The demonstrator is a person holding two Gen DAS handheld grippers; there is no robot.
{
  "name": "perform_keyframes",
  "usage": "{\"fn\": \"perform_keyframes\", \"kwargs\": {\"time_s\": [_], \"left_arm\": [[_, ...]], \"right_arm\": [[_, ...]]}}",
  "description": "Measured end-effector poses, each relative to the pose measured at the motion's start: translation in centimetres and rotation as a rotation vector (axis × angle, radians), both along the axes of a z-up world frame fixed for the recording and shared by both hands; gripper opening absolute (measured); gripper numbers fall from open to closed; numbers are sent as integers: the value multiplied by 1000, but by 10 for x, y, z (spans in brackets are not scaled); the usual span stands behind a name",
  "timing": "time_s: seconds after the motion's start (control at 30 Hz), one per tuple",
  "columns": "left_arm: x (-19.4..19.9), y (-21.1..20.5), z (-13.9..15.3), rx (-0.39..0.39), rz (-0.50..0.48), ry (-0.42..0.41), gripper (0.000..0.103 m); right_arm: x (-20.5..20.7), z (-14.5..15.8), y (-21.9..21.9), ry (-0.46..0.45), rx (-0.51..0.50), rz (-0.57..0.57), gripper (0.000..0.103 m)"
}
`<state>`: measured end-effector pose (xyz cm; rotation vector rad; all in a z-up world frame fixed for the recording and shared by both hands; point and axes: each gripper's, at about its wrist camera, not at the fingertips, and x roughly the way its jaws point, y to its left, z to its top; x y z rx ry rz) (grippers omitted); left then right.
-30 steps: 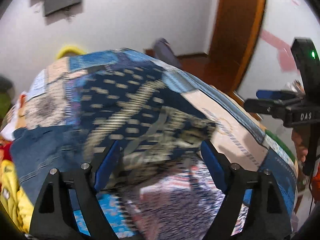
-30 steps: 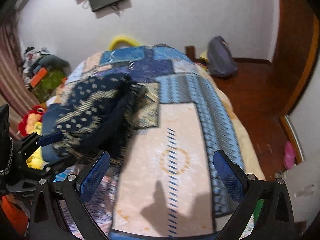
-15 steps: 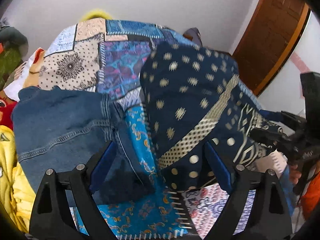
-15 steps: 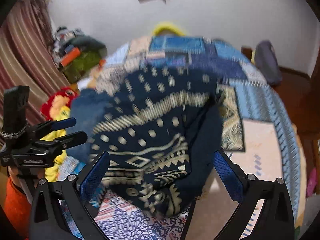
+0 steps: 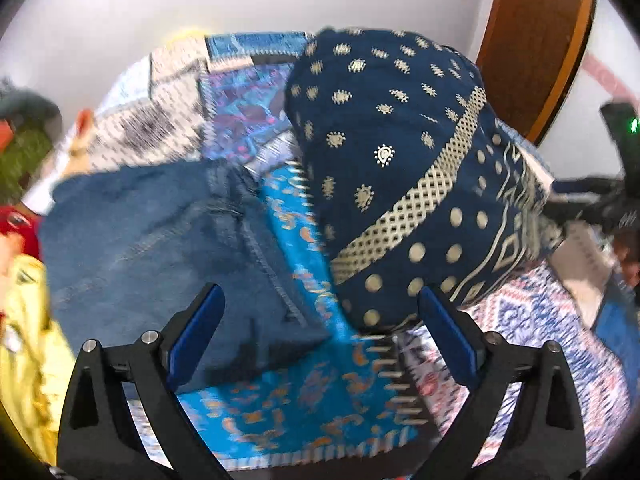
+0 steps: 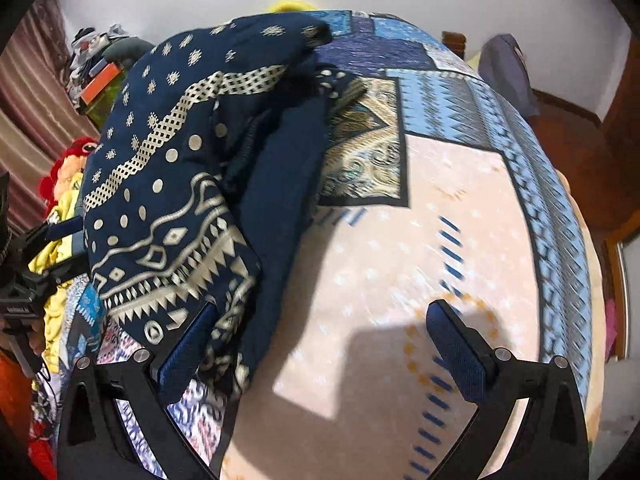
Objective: Fold large clothes
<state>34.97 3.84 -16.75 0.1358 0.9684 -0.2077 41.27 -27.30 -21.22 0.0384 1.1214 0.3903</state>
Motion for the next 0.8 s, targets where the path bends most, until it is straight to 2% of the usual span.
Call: {"fn": "perform_keyframes", "kwargs": {"time_s": [0.1, 0.27, 0.4, 0.53, 0.63, 0.8], "left_arm": [[-3, 6, 16, 24, 17, -53, 99], [13, 25, 44, -89, 60, -92, 99], [43, 29, 49, -194, 66, -60, 99], [75, 23, 34, -304, 52, 33, 99], [98, 15, 15, -331, 44, 93, 99], [129, 12, -6, -453, 34, 161, 99]], "right_arm": [[-1, 21, -1, -15, 35, -1, 103], [0, 57, 8, -76, 100, 25, 103], [18, 67, 24, -89, 146, 33, 103], [45, 53, 41, -57, 135, 46, 103], [76, 31, 44, 37, 165, 25, 103], [114, -1, 44, 183, 282, 23, 103]]}}
